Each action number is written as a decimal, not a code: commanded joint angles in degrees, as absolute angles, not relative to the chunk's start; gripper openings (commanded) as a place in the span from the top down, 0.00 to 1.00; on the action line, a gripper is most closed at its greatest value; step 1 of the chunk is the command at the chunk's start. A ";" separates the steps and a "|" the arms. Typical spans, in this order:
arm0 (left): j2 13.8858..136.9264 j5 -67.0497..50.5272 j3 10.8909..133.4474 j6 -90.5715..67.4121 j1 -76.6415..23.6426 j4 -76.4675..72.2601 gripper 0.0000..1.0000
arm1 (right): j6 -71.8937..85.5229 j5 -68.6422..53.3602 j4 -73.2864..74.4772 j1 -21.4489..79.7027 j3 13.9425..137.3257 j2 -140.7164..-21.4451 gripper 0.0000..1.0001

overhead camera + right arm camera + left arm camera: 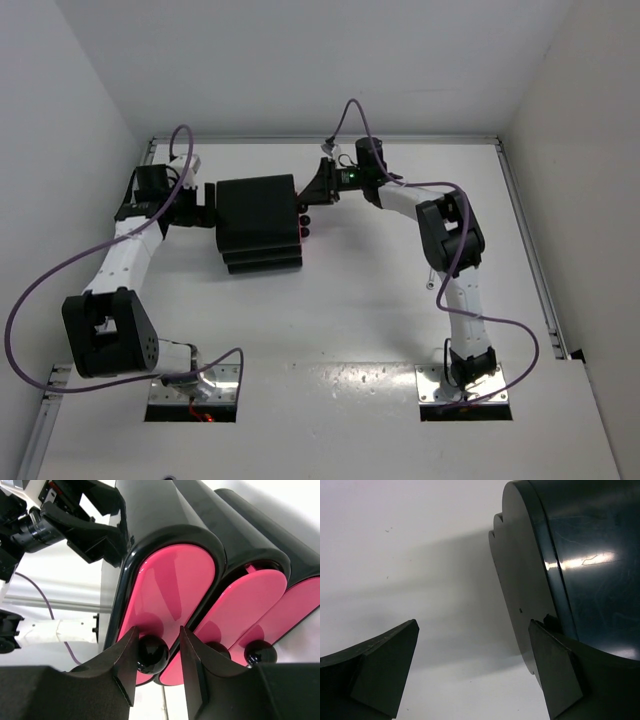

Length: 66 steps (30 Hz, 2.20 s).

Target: Sort the tools into containers

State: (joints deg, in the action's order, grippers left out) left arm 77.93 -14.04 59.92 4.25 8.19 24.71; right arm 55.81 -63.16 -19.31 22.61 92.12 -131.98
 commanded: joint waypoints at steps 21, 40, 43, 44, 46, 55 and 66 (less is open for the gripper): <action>88.24 -15.56 64.51 -3.25 -10.36 19.69 0.01 | 32.09 -63.28 3.51 12.22 81.65 -121.21 0.63; 87.81 -9.93 64.60 -3.25 -12.30 18.98 0.01 | 24.26 -50.30 7.82 4.23 72.35 -109.53 0.57; 87.28 -8.61 64.07 -3.25 -12.30 18.46 0.01 | 22.68 -45.62 7.21 2.11 67.70 -104.17 0.56; 86.67 -8.61 63.38 -3.25 -12.30 17.85 0.01 | 22.68 -45.62 6.08 1.59 66.11 -102.67 0.54; 86.04 -7.91 62.84 -3.25 -12.30 17.84 0.01 | 22.68 -45.01 3.43 -0.08 63.20 -98.80 0.54; 74.99 12.01 64.68 -2.20 -8.09 17.31 0.01 | 1.86 -34.64 33.87 -7.90 69.26 -94.93 0.54; 63.03 29.27 64.08 -3.52 -8.09 20.03 0.01 | -5.19 -19.61 50.44 -9.23 68.03 -89.56 0.56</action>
